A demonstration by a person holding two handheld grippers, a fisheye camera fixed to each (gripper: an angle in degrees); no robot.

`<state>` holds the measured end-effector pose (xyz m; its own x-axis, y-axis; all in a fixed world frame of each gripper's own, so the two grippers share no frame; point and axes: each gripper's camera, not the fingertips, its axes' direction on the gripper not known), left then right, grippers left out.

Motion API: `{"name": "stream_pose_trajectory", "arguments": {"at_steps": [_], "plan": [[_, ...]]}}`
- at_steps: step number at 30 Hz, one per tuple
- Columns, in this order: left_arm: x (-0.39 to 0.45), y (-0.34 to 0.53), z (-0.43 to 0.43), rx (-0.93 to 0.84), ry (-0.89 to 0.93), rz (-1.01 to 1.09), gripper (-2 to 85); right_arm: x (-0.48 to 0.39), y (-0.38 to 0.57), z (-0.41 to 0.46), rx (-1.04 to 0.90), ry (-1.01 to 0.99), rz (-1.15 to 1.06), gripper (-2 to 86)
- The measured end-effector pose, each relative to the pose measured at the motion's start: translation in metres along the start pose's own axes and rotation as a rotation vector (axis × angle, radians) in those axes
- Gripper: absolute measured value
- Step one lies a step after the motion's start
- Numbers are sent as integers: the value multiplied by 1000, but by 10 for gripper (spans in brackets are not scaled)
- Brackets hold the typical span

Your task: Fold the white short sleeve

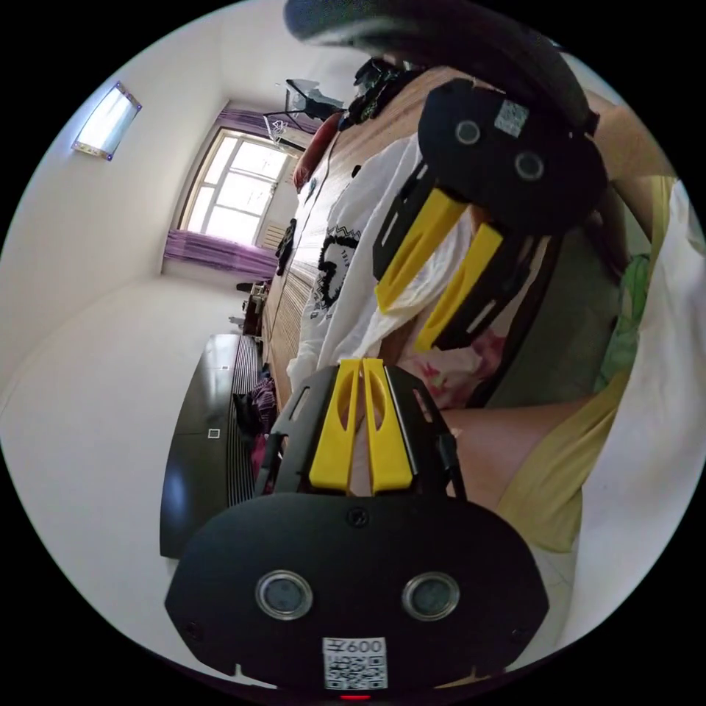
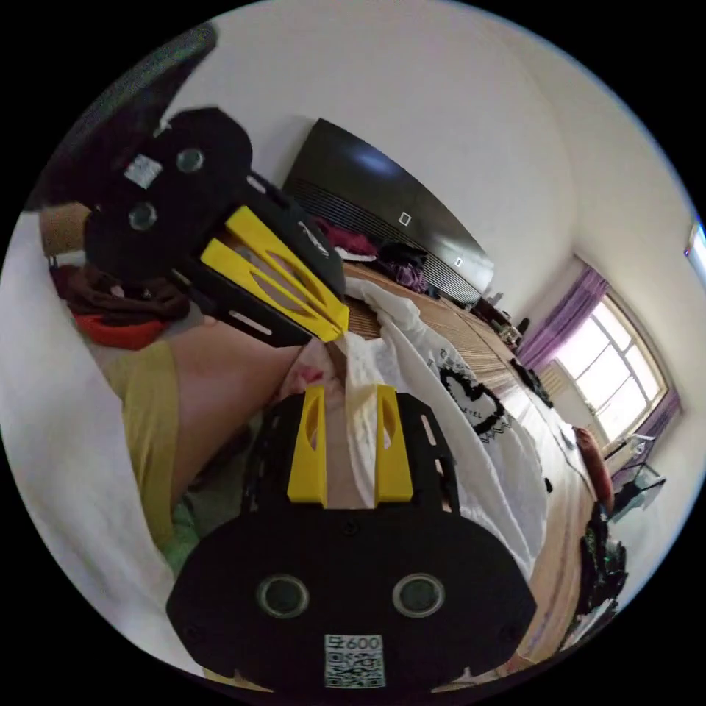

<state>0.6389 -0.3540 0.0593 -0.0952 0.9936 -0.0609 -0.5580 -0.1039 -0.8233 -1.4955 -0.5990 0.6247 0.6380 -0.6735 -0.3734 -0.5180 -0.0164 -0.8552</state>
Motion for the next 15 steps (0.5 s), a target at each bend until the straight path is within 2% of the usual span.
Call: {"name": "stream_pose_trajectory", "arguments": {"at_steps": [1,5,9,15], "plan": [[2,5,1,-8,8,-15,32,-1,6,4,-15,22,-13,7],[17,20,7,-45,20,-40,99,20,29,-5,21,-46,52,-6],[40,31,9,-46,4,-33,112,46,63,-15,45,-74,117,-8],[30,36,7,-35,129,-272,108,97,126,-30,116,-211,365,-8]]}}
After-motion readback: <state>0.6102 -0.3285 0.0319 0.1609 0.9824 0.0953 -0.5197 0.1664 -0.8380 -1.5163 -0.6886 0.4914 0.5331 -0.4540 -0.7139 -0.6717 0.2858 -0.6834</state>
